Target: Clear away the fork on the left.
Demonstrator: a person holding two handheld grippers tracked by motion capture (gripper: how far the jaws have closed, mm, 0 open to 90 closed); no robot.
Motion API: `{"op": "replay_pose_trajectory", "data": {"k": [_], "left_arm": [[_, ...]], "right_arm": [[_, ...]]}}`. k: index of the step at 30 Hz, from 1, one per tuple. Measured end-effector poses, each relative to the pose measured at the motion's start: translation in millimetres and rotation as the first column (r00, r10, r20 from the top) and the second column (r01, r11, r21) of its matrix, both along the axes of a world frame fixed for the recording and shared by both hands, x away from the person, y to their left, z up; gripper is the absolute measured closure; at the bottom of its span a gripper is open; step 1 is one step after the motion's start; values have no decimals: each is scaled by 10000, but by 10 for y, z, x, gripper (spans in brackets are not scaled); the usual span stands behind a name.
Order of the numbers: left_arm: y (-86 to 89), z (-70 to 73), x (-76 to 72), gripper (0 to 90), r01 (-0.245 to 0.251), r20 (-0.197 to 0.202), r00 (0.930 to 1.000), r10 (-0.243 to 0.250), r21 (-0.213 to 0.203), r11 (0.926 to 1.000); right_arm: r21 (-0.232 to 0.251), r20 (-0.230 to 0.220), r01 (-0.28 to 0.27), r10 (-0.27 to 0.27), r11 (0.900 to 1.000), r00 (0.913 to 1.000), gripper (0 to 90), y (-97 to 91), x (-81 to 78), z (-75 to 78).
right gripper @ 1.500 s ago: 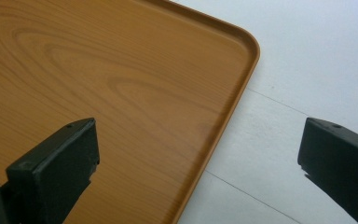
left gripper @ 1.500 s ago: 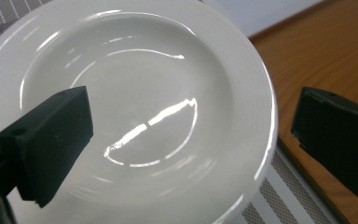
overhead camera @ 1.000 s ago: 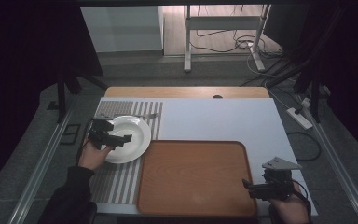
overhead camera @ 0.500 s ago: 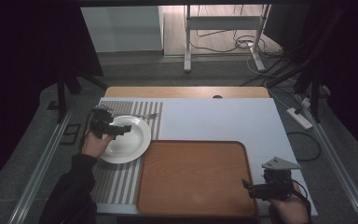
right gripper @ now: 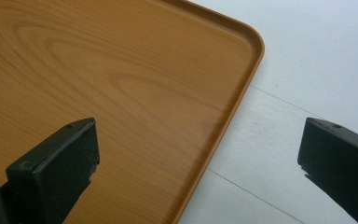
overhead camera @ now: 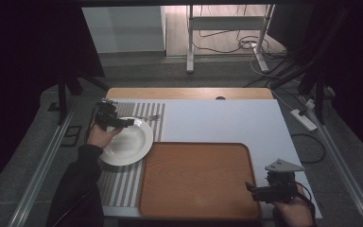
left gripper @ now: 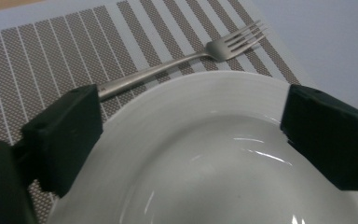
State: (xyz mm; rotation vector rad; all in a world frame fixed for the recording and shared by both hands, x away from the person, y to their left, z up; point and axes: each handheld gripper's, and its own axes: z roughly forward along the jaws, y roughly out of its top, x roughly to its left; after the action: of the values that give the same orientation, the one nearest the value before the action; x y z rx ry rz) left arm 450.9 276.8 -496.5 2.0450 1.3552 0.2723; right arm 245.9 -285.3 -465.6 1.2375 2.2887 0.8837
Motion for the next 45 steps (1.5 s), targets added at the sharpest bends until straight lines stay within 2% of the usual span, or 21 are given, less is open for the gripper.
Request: {"op": "replay_pose_trajectory", "data": {"k": [1,3,5,6,8,9,12,13,14,16,18,22,25,28,29,30,33,36,37,40,45], "left_arm": [[3,4,23,144,-45,12,10000,44,67,10000],[9,9,72,218,-113,65,9999,112,180,9998],[12,11,91,250,-141,81,9999,140,250,9996],[19,13,111,294,-145,95,9999,142,342,9993],[36,14,157,405,-246,49,9997,244,456,9987],[59,3,210,528,-253,-91,9996,257,447,9987],[76,-17,260,693,-469,-230,9986,485,679,9966],[93,-32,294,693,-463,-379,9981,490,698,9965],[121,-54,341,809,-416,-564,9974,452,624,9972],[133,-67,369,891,-364,-663,9970,403,592,9976],[168,-96,461,892,-350,-1078,9933,417,637,9974],[202,-118,553,892,-401,-1311,9902,481,631,9972],[217,-127,630,892,-471,-1457,9875,605,938,9945],[234,-169,743,892,-680,-1749,9807,877,1154,9910],[234,-169,743,892,-680,-1749,9807,877,1154,9910],[236,-195,789,892,-725,-1929,9763,984,1371,9879],[236,-228,848,892,-798,-2165,9700,1103,1449,9862],[221,-247,878,892,-829,-2262,9668,1192,1638,9830],[214,-273,904,892,-805,-2465,9613,1234,1769,9809],[218,-286,914,892,-810,-2523,9595,1249,1775,9808],[238,-282,877,893,-666,-2741,9555,1086,1581,9852]], "right_arm": [[-1,-15,-3,3,10000,10000,0,0,1,-1],[-6,-20,-3,3,10000,10000,0,1,2,-1],[-6,-28,-4,4,10000,10000,0,0,3,-2],[-7,-44,-10,10,10000,10000,0,0,3,-1],[3,-54,-3,3,10000,10000,0,1,4,-1],[2,-72,-7,7,10000,10000,0,1,5,-2],[0,-86,-14,14,10000,10000,0,1,6,-2],[0,-88,-20,20,10000,10000,0,1,6,-2],[-5,-97,-19,19,10000,10000,0,2,7,-3],[-5,-103,-29,29,10000,9999,0,2,8,-4],[-3,-122,-44,44,10000,9999,0,3,9,-5],[-13,-143,-56,56,10000,9999,0,4,10,-6],[-29,-147,-78,78,10000,9999,0,3,14,-8],[-27,-170,-102,102,9999,9998,0,3,15,-10],[-26,-169,-105,104,9999,9998,0,3,15,-10],[-23,-168,-101,101,9999,9998,0,3,14,-9],[-15,-185,-105,105,9999,9998,0,1,16,-10],[-18,-189,-124,124,9999,9997,0,2,16,-11],[-23,-179,-129,129,9999,9998,0,3,14,-10],[-12,-183,-123,123,9999,9998,0,3,13,-10],[-21,-191,-144,144,9999,9997,0,3,12,-9]]}}
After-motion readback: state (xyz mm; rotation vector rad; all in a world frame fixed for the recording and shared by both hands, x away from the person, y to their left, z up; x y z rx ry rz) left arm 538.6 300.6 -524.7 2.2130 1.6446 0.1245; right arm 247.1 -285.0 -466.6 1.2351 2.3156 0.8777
